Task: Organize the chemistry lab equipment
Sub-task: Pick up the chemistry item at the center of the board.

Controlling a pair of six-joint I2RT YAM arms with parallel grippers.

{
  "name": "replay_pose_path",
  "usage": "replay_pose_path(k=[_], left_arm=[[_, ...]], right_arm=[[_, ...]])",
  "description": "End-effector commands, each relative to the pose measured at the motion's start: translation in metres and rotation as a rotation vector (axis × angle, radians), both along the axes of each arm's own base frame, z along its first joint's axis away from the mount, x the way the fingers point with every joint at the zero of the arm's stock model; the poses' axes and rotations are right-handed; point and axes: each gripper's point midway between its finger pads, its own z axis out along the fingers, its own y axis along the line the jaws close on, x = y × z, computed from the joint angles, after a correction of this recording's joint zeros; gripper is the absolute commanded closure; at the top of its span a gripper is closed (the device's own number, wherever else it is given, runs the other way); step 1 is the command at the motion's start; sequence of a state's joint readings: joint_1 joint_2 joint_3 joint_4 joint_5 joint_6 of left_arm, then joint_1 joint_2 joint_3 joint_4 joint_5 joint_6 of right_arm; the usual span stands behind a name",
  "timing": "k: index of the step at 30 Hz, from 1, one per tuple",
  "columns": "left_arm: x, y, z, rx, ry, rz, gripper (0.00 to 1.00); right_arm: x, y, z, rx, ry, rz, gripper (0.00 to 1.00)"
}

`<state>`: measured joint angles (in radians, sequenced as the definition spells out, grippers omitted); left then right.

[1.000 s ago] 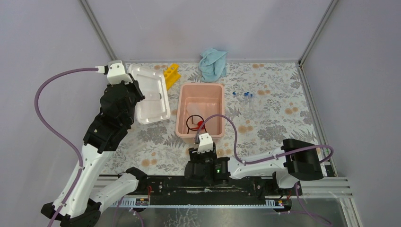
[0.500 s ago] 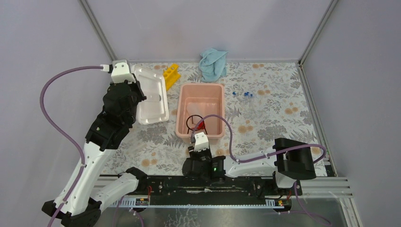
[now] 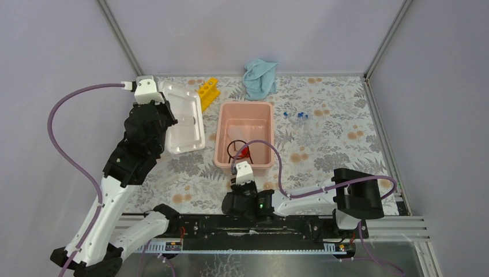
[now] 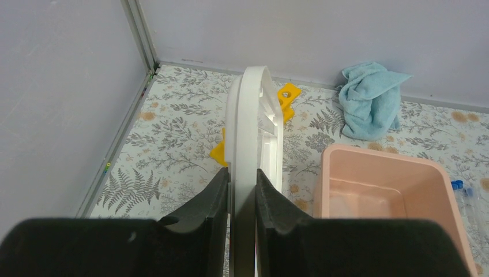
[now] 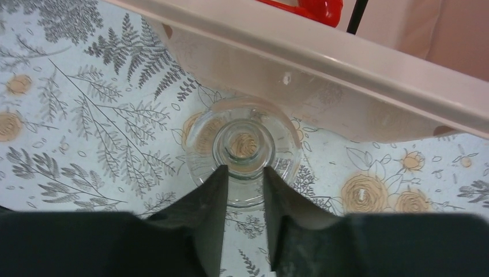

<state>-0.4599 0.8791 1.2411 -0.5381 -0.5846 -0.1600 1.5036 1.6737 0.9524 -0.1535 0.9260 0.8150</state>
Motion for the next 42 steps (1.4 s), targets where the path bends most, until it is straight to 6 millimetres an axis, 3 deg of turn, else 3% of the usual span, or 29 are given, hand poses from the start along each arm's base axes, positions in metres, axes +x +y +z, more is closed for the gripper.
replay_pose_path(k=[1,3,7,16,22,30,36,42], left_arm=[[-0.004,0.003,0.019,-0.04,-0.075,0.007,1.0],[-0.006,0.004,0.019,-0.047,-0.078,0.009,1.0],[-0.006,0.004,0.015,-0.055,-0.074,0.011,1.0],[-0.002,0.001,0.01,-0.053,-0.067,0.005,1.0],[-0.001,0.001,0.005,-0.036,-0.058,0.009,1.0],[0.002,0.001,-0.001,-0.019,-0.046,0.01,1.0],[0.001,0.003,0.0,-0.015,-0.048,0.015,1.0],[0.0,0.002,-0.001,-0.023,-0.049,0.01,1.0]], right_arm=[[0.005,0.001,0.016,0.014,-0.015,-0.019,0.56],[0.005,0.001,0.02,0.023,-0.011,-0.016,0.47],[0.005,0.006,0.027,0.033,-0.014,0.001,0.42],[0.012,0.027,0.042,0.053,-0.048,0.039,0.41],[0.025,0.033,0.035,0.071,-0.025,0.031,0.42],[0.037,0.039,0.023,0.055,-0.005,0.039,0.51],[0.035,0.036,0.011,0.03,0.02,0.037,0.61],[0.036,0.031,0.016,0.026,0.006,0.032,0.73]])
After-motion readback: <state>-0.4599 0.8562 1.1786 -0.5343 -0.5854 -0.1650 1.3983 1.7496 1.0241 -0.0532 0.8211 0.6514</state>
